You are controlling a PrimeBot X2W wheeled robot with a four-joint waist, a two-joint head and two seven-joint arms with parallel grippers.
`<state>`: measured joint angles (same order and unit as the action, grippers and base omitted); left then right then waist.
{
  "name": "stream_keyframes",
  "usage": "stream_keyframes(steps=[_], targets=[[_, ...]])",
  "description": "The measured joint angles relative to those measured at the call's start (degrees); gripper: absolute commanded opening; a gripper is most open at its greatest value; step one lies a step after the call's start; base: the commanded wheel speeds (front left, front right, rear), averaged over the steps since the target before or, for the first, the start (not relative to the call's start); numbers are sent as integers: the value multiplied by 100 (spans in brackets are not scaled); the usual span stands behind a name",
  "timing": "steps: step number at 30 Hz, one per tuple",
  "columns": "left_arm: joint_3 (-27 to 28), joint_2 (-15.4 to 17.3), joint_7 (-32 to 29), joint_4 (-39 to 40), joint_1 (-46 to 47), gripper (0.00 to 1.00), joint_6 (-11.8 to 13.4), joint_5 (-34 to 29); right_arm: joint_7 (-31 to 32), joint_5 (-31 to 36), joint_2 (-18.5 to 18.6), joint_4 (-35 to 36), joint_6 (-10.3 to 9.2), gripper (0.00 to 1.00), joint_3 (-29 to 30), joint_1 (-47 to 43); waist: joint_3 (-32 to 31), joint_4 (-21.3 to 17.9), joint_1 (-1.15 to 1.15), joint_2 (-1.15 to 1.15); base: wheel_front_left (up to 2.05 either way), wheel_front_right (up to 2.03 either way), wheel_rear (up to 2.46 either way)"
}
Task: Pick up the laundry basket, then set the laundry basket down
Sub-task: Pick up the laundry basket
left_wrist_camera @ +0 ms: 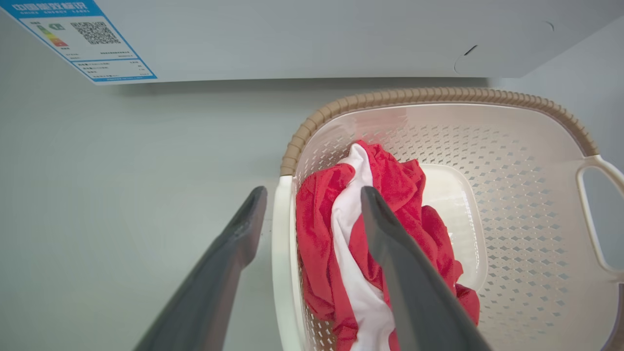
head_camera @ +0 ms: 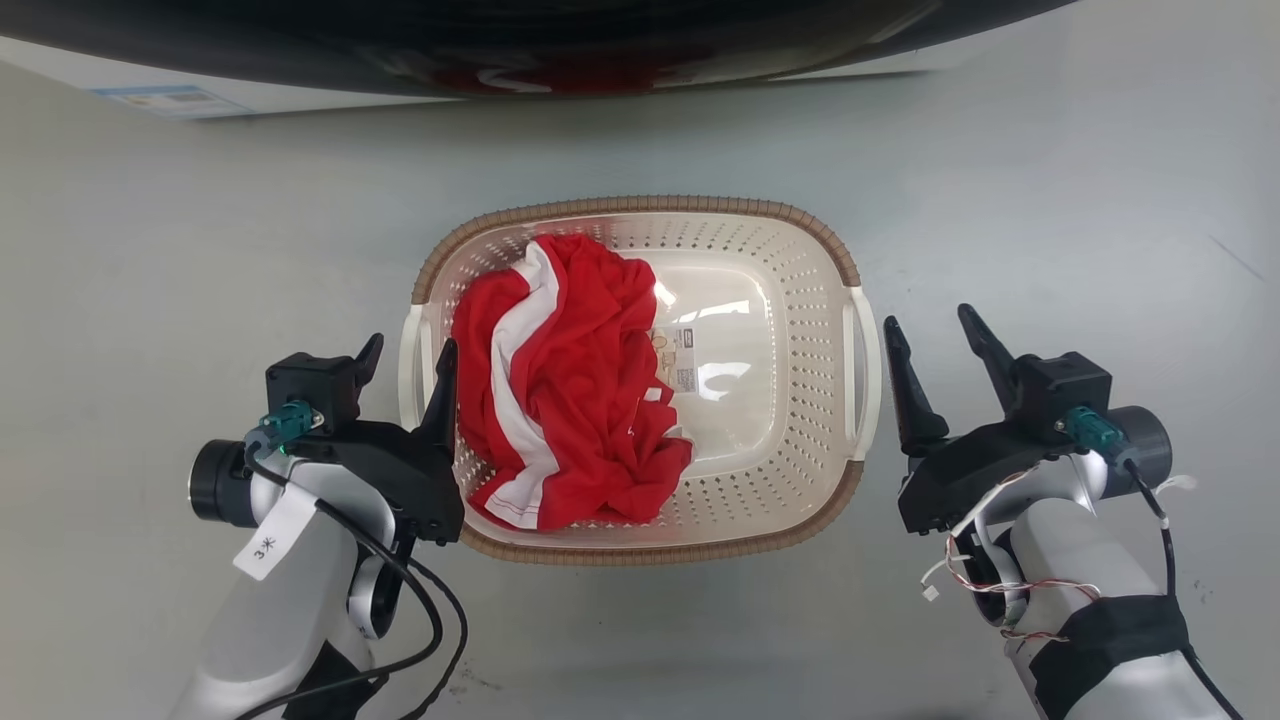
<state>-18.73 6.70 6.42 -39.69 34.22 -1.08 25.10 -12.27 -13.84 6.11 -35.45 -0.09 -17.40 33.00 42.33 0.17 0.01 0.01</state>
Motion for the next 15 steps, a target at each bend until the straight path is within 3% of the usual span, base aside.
stream_keyframes(steps=[15], targets=[[105, -62, 25, -971, 450, 100, -153, 155, -43, 77, -105, -678, 205, 100, -361, 427, 492, -6, 0, 0, 0, 0, 0]])
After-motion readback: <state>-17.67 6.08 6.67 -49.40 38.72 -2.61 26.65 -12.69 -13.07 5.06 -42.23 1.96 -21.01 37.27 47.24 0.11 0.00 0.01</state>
